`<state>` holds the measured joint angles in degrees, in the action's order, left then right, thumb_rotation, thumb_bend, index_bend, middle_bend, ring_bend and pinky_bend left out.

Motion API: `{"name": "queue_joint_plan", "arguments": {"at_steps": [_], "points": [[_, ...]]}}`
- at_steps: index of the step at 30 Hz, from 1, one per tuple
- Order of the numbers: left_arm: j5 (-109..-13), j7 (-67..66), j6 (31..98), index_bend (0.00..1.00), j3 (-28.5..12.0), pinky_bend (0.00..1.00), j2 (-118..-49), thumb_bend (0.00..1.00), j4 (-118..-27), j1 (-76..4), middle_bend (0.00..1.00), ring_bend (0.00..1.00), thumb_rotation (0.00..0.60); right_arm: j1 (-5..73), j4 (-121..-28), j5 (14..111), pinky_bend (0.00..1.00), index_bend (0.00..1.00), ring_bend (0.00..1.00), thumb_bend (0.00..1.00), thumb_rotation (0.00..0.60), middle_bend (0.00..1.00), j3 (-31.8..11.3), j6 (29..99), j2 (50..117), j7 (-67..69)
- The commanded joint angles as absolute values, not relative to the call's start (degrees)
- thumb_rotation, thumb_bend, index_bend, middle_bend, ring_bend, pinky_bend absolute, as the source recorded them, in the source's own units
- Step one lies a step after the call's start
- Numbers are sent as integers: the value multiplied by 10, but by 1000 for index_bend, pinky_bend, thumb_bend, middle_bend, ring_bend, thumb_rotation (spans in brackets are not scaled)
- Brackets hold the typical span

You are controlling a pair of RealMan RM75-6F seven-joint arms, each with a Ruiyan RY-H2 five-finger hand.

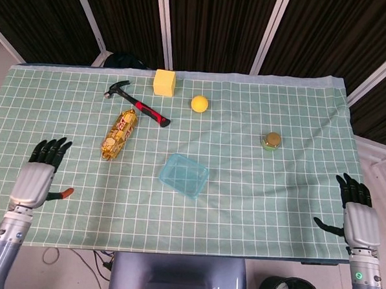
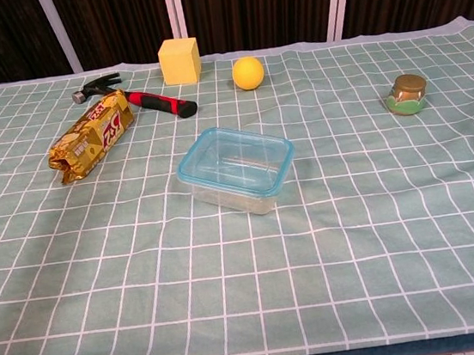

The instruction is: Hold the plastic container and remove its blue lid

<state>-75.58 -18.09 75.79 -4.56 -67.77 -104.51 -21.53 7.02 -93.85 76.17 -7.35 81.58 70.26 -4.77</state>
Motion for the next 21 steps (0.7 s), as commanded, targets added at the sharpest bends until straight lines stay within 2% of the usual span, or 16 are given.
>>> {"name": "queue_joint_plan", "arguments": {"at_steps": [1, 6, 11, 21], "points": [[-676, -263, 674, 0, -97, 0, -695, 2, -1080, -291, 0, 0, 600, 71, -938, 759, 0, 0, 0, 188, 600, 0, -75, 813, 704, -47], [-578, -349, 603, 0, -132, 0, -734, 0, -1068, -370, 0, 0, 600, 73, -936, 752, 0, 0, 0, 188, 600, 0, -78, 809, 707, -45], [-475, -411, 558, 0, -149, 0, -785, 0, -1034, -439, 0, 0, 600, 75, -937, 744, 0, 0, 0, 187, 600, 0, -80, 802, 709, -43], [-301, -484, 538, 0, -151, 0, -854, 0, -991, -546, 0, 0, 600, 77, -941, 724, 0, 0, 0, 188, 600, 0, -87, 790, 710, -41]]}}
